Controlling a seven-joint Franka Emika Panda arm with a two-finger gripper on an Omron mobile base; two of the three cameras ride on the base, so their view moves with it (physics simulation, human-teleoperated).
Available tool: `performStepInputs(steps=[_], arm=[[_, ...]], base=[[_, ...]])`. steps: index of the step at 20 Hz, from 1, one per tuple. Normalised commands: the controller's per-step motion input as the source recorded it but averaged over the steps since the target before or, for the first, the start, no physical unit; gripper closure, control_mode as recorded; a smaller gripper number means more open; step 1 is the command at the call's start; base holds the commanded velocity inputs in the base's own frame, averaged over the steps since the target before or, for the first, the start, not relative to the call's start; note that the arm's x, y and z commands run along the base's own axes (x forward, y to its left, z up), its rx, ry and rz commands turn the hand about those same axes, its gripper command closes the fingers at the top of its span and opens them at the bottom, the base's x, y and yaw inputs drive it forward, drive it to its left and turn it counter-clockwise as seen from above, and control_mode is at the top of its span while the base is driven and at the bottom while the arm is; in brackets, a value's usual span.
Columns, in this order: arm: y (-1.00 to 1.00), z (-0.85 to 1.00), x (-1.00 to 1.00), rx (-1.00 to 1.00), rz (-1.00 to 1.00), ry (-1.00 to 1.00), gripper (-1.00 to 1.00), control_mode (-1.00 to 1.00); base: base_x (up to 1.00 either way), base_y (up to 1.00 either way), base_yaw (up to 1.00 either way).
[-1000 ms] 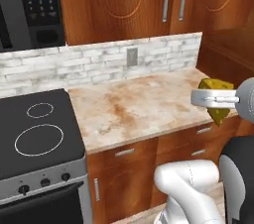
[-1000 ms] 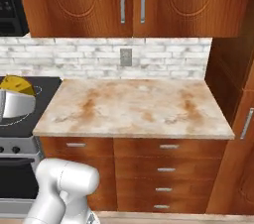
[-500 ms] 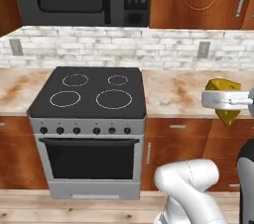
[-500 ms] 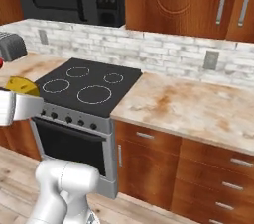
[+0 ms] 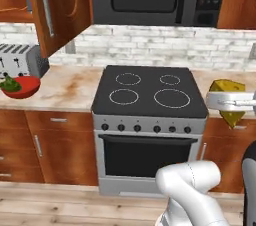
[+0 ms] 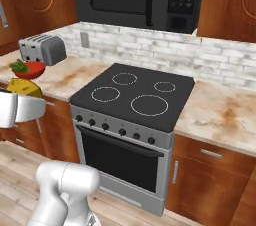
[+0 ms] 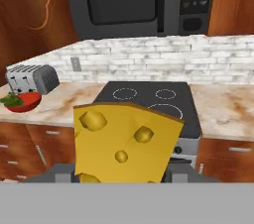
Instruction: Pick the cheese from the fridge and the cheese grater from the cabinet and place them next to the salad bowl.
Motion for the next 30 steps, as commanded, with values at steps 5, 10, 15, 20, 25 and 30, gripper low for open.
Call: performStepInputs(steps=[5, 10, 15, 20, 25, 30], arm=[[0.00, 0.00, 0.00, 0.00, 0.00, 0.00, 1.00, 1.00], [0.00, 0.00, 0.00, 0.00, 0.00, 0.00, 1.00, 1.00], [0.00, 0.00, 0.00, 0.00, 0.00, 0.00, 1.00, 1.00], [0.00, 0.00, 0.00, 0.00, 0.00, 0.00, 1.00, 1.00], [0.00, 0.00, 0.00, 0.00, 0.00, 0.00, 1.00, 1.00], [0.00, 0.00, 0.00, 0.00, 0.00, 0.00, 1.00, 1.00]], base=[[-0.90, 1.00, 0.06], [-1.00, 1.00, 0.08], [-0.44, 1.00, 0.03], [0.29, 0.98, -0.06], [0.94, 1.00, -0.08], [0.89, 0.71, -0.01]])
